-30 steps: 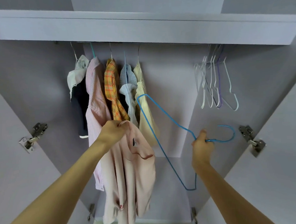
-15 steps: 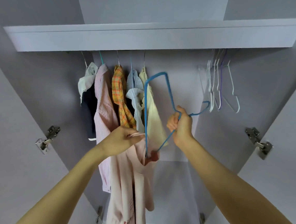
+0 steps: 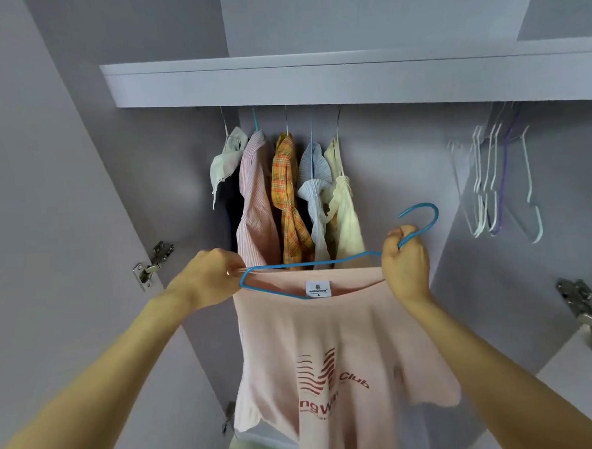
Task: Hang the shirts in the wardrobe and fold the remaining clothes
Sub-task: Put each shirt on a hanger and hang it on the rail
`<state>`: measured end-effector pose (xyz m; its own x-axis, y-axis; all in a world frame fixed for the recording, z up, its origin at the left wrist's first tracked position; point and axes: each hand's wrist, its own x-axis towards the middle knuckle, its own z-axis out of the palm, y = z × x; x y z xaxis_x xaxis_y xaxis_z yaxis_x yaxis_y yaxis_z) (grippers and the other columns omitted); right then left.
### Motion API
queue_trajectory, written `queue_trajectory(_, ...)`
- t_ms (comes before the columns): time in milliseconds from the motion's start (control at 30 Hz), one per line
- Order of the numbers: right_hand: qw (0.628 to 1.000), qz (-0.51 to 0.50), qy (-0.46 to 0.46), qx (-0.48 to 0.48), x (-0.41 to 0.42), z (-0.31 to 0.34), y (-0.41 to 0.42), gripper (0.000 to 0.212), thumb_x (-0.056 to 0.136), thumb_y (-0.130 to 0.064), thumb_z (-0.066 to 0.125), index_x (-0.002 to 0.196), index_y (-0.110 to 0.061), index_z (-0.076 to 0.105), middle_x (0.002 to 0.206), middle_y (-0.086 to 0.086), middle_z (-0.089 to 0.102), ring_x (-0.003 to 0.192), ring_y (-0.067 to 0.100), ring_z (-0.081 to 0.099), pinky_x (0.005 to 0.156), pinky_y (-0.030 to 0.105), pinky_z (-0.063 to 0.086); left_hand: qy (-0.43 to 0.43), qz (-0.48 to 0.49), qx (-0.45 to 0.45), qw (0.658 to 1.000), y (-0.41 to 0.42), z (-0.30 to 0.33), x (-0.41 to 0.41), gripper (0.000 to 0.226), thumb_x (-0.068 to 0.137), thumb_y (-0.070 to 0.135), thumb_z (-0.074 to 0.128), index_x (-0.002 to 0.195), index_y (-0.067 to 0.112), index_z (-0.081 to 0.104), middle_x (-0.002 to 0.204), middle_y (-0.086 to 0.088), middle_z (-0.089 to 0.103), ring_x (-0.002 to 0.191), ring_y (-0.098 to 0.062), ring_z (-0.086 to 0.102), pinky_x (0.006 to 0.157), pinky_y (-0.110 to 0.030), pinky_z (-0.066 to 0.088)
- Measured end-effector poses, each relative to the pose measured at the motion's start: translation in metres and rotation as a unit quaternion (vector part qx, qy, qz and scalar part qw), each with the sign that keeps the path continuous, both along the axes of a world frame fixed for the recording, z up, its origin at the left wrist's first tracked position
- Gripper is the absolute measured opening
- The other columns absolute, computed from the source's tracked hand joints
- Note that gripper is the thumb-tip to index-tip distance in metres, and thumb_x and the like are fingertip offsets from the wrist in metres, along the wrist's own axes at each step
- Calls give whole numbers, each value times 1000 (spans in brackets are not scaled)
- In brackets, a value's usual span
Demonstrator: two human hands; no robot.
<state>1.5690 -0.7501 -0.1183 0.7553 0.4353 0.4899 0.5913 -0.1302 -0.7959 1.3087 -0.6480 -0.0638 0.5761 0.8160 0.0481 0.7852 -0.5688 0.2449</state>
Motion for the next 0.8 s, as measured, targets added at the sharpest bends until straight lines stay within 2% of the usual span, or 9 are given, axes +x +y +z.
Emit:
queue_trajectory(133,1000,-15,6,14,6,0,1,21,98,-10,35,92,2,52,66,8,49,63,24,42,54,28,17,-134,7,-74,988,0,-2,4,30,86,21,57,56,16,57,46,9,45,50,-8,38,46,-13,34)
queue_trajectory(233,998,-53,25,25,10,-4,3,26,99,-12,34,98,4,55,76,20,59,71,33,53,58,27,19,-218,6,-122,968,-4,1,12,28,88,19,56,62,17,63,49,11,47,47,-4,37,47,-13,32)
queue_trajectory(300,996,-80,32,13,10,-8,6,29,100,-15,33,102,3,56,85,23,65,81,39,59,62,30,26,-225,1,-102,969,-5,3,16,22,88,20,56,73,10,68,61,-3,56,57,-9,42,52,-16,35)
queue_trajectory(367,995,-93,35,7,12,-12,9,30,100,-16,33,102,2,58,87,22,66,83,40,60,64,31,29,-223,0,-66,973,-5,5,17,19,86,17,56,75,12,70,65,-6,62,61,-13,46,53,-12,37)
queue_trajectory(467,993,-102,61,7,13,-16,11,30,100,-14,33,101,2,59,92,22,66,86,40,60,63,29,26,-199,-5,-40,979,-7,6,14,23,87,15,54,78,23,74,47,13,50,52,-4,45,53,-6,36)
queue_trajectory(567,996,-73,47,-9,8,-18,12,30,100,-13,33,103,2,59,94,21,66,87,39,60,64,29,29,-192,-7,-34,981,-10,5,9,26,88,12,52,90,24,76,48,30,53,58,13,50,58,1,34)
queue_trajectory(633,999,-32,6,-22,1,-19,11,29,99,-13,34,103,1,58,90,22,66,84,41,60,68,35,40,-206,4,-42,978,-14,7,4,28,87,14,51,90,27,76,61,23,64,70,6,58,63,-2,37)
queue_trajectory(700,998,6,-45,-53,-11,-14,11,27,99,-15,36,103,1,58,84,25,65,81,44,60,69,43,45,-217,16,-47,975,-14,10,2,28,87,17,50,89,27,75,79,5,71,84,-12,61,70,-9,39)
queue_trajectory(800,984,92,-128,-80,-38,3,13,26,98,-21,42,99,-1,58,79,26,64,77,44,59,64,41,42,-182,19,-29,983,-17,10,5,27,85,21,49,87,31,74,84,8,70,89,-16,60,83,-23,46)
